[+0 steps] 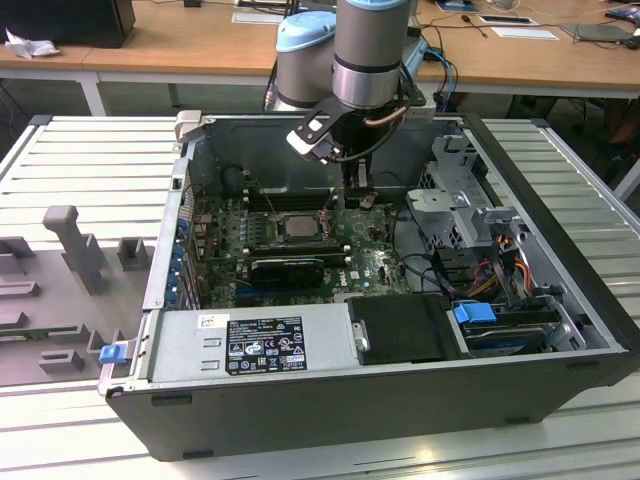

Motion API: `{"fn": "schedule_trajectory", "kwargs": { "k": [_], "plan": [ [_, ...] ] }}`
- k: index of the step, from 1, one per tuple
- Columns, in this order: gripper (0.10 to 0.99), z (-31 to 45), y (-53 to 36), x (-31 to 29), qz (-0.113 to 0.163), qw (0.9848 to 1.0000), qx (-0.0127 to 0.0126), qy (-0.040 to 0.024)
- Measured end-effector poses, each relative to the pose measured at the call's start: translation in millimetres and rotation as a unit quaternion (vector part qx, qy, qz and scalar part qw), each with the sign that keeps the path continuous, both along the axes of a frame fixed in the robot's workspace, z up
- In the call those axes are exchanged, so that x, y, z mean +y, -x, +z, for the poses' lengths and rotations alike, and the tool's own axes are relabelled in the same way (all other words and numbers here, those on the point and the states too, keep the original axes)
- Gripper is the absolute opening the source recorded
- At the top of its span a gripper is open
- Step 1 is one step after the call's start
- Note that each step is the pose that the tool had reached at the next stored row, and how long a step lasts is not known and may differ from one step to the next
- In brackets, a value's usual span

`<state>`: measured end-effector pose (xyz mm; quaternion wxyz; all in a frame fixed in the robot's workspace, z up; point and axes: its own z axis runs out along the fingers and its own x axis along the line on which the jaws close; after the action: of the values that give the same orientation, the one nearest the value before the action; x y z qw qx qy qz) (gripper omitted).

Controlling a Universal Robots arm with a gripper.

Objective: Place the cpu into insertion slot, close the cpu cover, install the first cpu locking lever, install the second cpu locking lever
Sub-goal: 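Close the cpu cover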

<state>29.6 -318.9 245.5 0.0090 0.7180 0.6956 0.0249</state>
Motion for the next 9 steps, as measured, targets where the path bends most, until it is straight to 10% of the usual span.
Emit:
{"fn": "schedule_trajectory", "kwargs": {
  "k": [9],
  "plan": [
    [0.106,0.0,4.6,0.0,0.000,1.0000,0.0000,0.0000]
  ]
}}
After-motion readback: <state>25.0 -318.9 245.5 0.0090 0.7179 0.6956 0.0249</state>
